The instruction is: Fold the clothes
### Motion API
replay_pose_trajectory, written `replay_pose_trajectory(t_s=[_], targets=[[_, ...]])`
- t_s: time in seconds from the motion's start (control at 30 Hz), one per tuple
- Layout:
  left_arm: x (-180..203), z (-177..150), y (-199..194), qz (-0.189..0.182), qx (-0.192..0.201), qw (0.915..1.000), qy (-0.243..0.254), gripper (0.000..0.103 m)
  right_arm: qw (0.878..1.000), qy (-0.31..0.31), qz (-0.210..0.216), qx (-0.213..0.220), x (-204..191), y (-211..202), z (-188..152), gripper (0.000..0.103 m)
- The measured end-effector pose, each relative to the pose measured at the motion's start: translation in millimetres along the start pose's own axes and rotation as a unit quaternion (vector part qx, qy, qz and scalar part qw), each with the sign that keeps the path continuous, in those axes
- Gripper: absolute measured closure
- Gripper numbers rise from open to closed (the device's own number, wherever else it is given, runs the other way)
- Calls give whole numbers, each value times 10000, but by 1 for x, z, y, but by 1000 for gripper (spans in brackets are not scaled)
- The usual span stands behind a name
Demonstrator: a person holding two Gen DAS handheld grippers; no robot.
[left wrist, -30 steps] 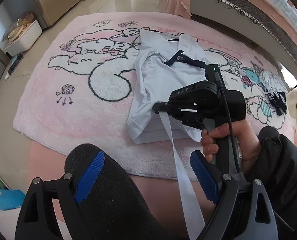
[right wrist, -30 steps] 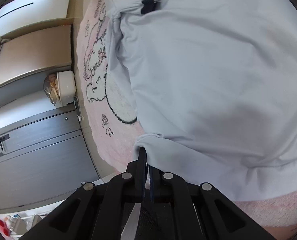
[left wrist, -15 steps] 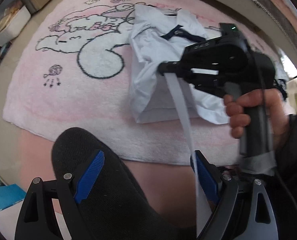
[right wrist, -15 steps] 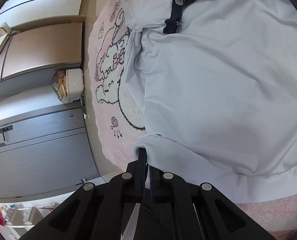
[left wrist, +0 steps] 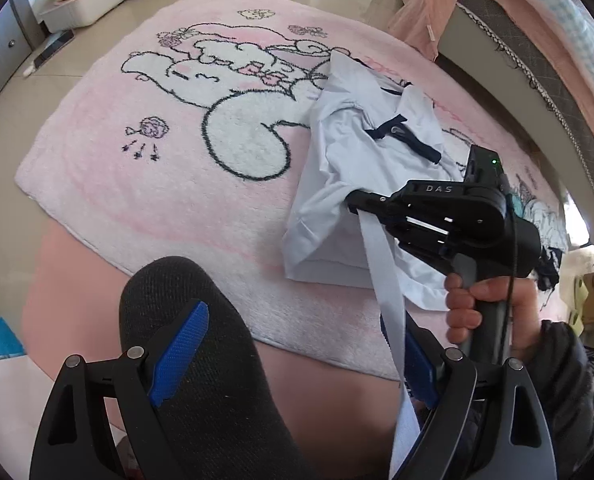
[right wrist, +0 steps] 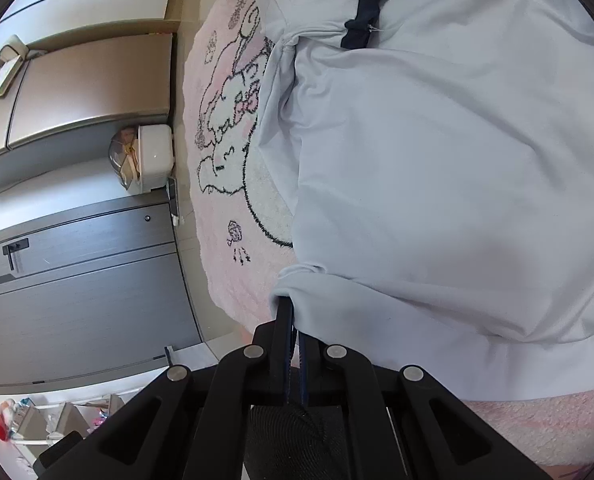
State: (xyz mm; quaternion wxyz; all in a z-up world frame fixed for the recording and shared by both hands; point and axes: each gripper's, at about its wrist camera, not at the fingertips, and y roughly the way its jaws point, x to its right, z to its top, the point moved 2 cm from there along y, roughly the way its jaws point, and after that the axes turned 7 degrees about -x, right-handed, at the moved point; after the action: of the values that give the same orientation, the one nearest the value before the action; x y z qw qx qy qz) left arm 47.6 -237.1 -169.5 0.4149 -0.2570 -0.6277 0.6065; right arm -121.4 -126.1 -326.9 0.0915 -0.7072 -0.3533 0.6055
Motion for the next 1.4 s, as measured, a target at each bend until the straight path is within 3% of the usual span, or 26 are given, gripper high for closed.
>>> replay_pose_trajectory(t_s=[0.03, 0.1, 0.17, 0.37, 0.47, 0.67, 1.1, 1.27, 1.4], targets=[[1, 0, -1, -56, -8, 10000, -10, 14, 10000, -7, 1, 4, 0, 0, 0, 102], [9, -6, -2, -595, -212, 9980, 83, 14, 10000, -1, 1, 14, 0, 0, 0, 102], [20, -11, -9, -649, -174, 9974, 273, 14, 10000, 13, -9, 20, 1, 0, 1, 102], [35, -11, -26, 59, 315, 9975, 626, 14, 10000, 71, 46, 15, 7, -3, 0, 102], [23, -4, -16, 553, 267, 9966, 557, 14, 10000, 24, 57, 7, 7, -5, 0, 102], [12, -4, 14, 741, -11, 9965, 391, 14, 10000, -42, 75, 12, 3, -8, 1, 102], [1, -5, 29, -8, -266, 9995, -161, 16, 9997, -12, 237, 106, 3, -16, 2, 102], [-9, -3, 30, 287, -242, 9989, -265, 16, 9995, 21, 311, 60, 6, -17, 1, 101], [-9, -2, 41, 389, -464, 9980, -204, 15, 9994, 8, 332, 41, 5, -16, 0, 101]])
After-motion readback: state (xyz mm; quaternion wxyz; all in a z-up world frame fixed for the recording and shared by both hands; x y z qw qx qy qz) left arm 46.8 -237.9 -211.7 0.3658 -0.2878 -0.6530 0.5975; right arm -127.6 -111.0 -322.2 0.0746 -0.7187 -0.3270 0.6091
